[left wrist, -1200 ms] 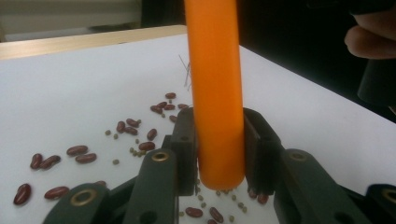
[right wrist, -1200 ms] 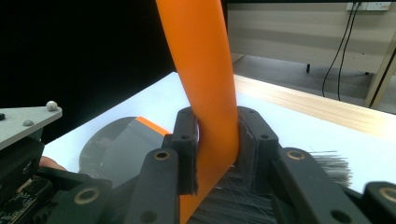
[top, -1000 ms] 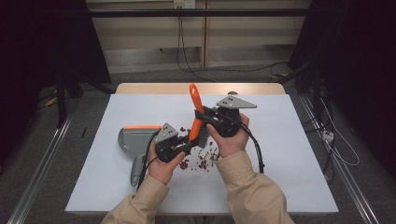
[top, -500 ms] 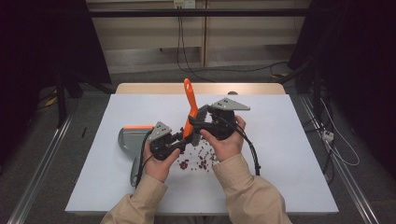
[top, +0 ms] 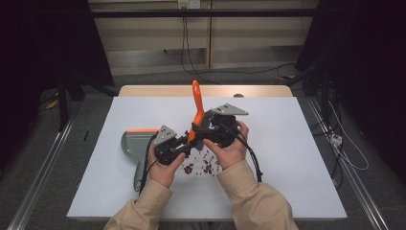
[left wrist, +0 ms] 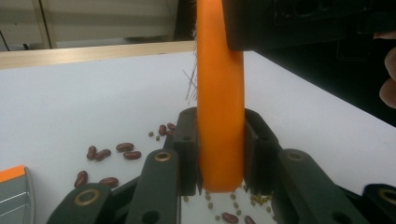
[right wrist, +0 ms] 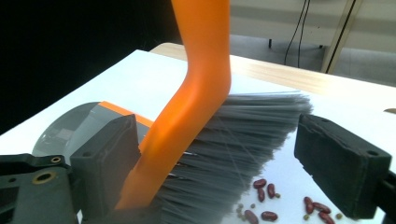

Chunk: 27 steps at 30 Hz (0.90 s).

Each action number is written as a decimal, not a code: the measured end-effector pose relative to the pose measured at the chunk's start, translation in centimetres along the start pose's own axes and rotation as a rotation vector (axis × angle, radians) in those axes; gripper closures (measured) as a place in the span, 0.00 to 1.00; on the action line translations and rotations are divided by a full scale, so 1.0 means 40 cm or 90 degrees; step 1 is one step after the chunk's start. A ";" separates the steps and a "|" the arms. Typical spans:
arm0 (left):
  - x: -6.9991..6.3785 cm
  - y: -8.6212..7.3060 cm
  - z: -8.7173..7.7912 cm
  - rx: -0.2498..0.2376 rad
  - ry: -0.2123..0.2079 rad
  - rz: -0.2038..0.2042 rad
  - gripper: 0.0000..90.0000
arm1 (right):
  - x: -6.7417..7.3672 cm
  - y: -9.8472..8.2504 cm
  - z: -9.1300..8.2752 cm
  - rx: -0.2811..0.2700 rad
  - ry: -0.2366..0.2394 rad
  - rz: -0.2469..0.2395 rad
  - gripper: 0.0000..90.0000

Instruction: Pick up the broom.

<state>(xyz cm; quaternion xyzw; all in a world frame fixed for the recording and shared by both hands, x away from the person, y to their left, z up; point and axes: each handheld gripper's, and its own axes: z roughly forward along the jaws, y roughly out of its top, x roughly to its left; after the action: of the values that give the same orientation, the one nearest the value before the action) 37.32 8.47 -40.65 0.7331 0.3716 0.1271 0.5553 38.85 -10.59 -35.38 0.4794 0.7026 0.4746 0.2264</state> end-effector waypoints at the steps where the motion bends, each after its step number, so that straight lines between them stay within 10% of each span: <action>1: -0.002 0.000 0.000 -0.002 0.002 -0.001 0.79 | 0.002 0.000 0.002 0.001 0.001 0.004 0.16; 27: -0.050 0.005 0.003 -0.015 0.025 0.068 0.68 | 0.026 0.001 0.043 0.031 0.005 0.132 0.61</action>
<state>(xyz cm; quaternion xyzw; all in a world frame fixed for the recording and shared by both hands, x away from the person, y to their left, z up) 36.08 6.99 -40.05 0.7427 0.3411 0.1751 0.5490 39.74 -8.89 -35.96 0.5529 0.6618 0.4798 0.1617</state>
